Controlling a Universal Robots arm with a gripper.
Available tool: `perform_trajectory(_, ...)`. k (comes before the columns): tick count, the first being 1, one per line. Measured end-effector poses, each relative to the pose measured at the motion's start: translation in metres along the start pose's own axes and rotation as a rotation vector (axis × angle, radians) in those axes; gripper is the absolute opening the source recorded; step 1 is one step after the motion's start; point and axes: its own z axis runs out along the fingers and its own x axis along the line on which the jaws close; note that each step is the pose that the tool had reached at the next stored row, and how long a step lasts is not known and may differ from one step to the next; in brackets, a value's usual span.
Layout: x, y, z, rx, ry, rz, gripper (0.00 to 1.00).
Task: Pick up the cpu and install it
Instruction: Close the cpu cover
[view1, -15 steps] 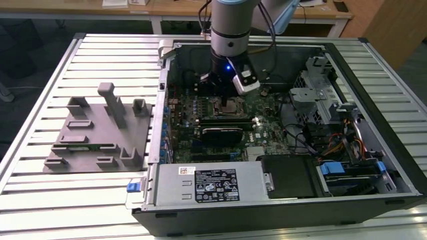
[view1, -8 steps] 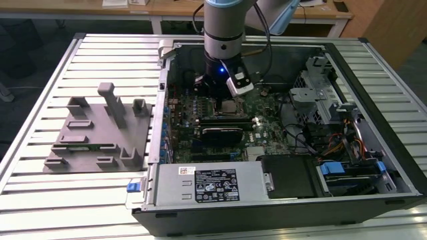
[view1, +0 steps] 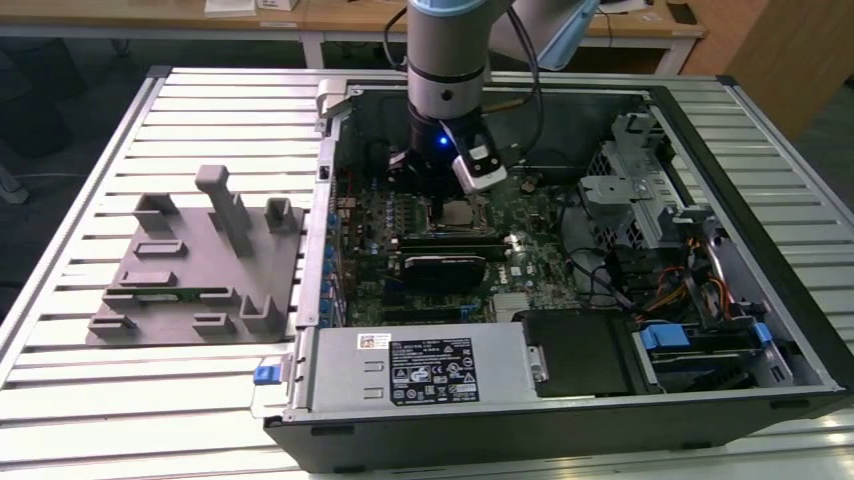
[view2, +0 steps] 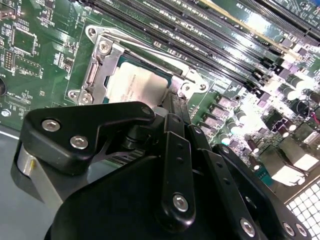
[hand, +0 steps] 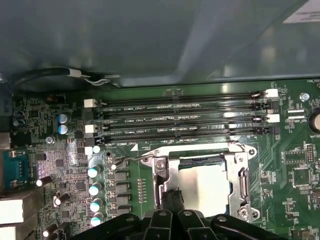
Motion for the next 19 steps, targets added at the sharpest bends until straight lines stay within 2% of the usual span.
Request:
perform_trajectory(7,0.0003,0.0000,0.0030,-0.0021,0.0015,-0.069,0.11)
perform_trajectory(19,0.0005,-0.0001,0.0068,-0.0021,0.0019,-0.079,0.11)
